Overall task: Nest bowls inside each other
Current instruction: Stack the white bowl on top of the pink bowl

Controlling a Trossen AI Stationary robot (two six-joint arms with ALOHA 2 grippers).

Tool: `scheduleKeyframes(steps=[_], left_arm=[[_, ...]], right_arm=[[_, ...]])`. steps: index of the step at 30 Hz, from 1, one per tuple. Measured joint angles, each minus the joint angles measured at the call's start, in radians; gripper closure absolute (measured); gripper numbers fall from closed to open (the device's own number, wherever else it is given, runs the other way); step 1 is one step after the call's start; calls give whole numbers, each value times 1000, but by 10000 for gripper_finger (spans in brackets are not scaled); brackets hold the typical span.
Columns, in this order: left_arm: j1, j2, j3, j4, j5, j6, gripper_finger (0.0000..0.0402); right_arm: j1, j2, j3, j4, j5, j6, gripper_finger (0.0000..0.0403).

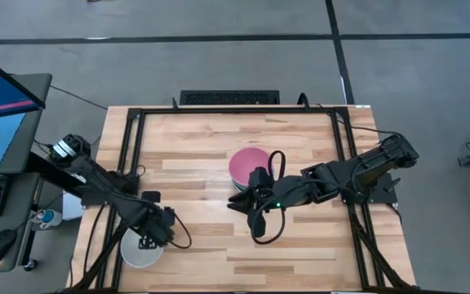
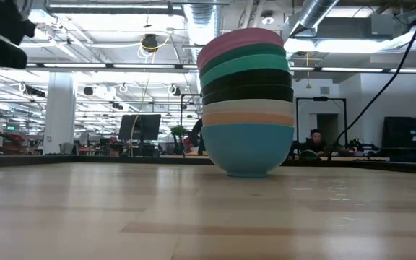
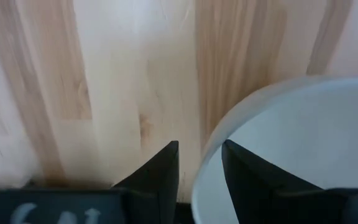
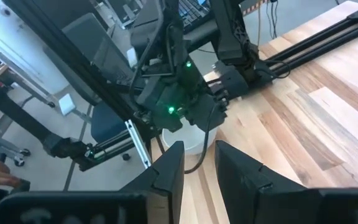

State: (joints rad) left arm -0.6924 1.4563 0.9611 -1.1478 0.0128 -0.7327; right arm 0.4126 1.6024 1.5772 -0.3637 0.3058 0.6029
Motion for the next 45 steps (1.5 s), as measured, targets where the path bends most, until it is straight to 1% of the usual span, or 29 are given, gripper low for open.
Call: scheduleKeyframes(steps=[4, 10, 15, 18, 23, 25, 26, 29, 32, 37, 40, 42, 45], left_arm=[[30, 0, 0, 60, 1, 44, 288], [63, 3, -7, 119, 7, 85, 288], [84, 3, -91, 223, 78, 77, 288], [95, 3, -112, 221, 87, 44, 288], [99, 3, -112, 223, 86, 59, 291], [98, 3, -112, 224, 87, 59, 306], [99, 3, -112, 224, 87, 58, 320], [99, 3, -112, 222, 95, 40, 383], [99, 2, -110, 229, 92, 29, 397], [116, 1, -110, 231, 92, -23, 400], [141, -1, -82, 223, 80, -72, 401], [166, -2, -41, 223, 32, -87, 401], [227, -3, 58, 231, -32, -96, 401]], right_arm=[[0, 0, 0, 0, -24, 0, 291], [9, 0, 0, 0, -25, 0, 291], [14, 0, 0, 0, -25, -1, 291], [13, 0, 0, 0, -25, -4, 291], [11, 0, 0, 0, -25, -9, 291], [6, 0, 0, 0, -25, -9, 291], [4, 0, 0, 0, -25, -9, 291], [4, 0, 0, -1, -25, -23, 291], [4, 0, 0, -1, -21, -47, 291], [4, -7, 0, -6, -13, -60, 291], [7, -41, 2, -29, 29, -78, 291], [20, -81, 0, -98, 90, -80, 291], [39, -149, 1, -213, 205, -80, 291]])
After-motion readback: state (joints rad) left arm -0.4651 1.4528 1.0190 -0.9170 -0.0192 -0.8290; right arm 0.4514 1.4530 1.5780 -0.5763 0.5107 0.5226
